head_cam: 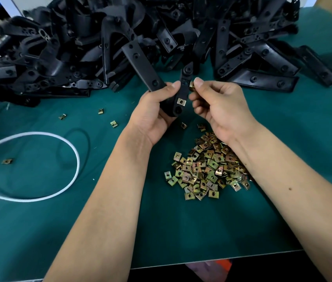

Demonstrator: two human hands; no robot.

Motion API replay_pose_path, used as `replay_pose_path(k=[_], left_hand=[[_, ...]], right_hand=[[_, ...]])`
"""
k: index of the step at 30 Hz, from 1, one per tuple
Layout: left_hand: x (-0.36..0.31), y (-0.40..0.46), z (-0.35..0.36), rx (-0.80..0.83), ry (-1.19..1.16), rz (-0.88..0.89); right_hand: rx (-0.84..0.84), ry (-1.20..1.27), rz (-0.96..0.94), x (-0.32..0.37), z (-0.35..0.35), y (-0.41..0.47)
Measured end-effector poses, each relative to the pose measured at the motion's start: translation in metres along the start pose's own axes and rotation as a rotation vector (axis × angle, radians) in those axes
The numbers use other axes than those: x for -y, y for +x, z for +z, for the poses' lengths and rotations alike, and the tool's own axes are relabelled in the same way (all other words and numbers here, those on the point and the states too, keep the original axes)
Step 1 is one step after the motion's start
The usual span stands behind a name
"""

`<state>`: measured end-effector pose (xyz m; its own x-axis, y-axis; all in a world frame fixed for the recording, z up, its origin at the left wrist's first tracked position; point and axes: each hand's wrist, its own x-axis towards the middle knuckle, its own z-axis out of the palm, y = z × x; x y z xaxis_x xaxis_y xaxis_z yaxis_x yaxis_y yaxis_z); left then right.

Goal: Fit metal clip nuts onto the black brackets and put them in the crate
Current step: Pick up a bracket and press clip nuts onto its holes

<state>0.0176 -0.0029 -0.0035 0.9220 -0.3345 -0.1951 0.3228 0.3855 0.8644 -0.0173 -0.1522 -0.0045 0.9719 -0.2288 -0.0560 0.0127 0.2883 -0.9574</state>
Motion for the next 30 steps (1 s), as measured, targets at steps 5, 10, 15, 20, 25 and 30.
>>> replay_pose_path(k=[5,10,15,20,25,30], left_hand=[[0.0003,0.0008,0.0,0.004,-0.013,-0.007],[0.0012,0.0006,0.0005,0.009,-0.029,-0.008],[0.0012,0.0013,-0.0015,0.014,-0.026,-0.014],[0.0008,-0.0007,-0.0014,0.044,-0.064,-0.06],[-0.0002,-0.0018,0.0005,0.053,-0.051,-0.063],[-0.0017,-0.0036,0.0037,0.067,0.031,-0.049]], right_hand=[[0.001,0.046,0.028,0.0004,0.002,-0.0008],[0.002,0.037,0.036,0.0003,0.0019,-0.0011],[0.003,0.029,0.013,0.0012,0.0025,-0.002],[0.006,0.041,0.014,0.0016,0.0027,-0.0024],[0.024,0.018,0.005,0.0004,0.0038,-0.0025],[0.03,-0.073,-0.041,-0.0026,0.003,-0.003]])
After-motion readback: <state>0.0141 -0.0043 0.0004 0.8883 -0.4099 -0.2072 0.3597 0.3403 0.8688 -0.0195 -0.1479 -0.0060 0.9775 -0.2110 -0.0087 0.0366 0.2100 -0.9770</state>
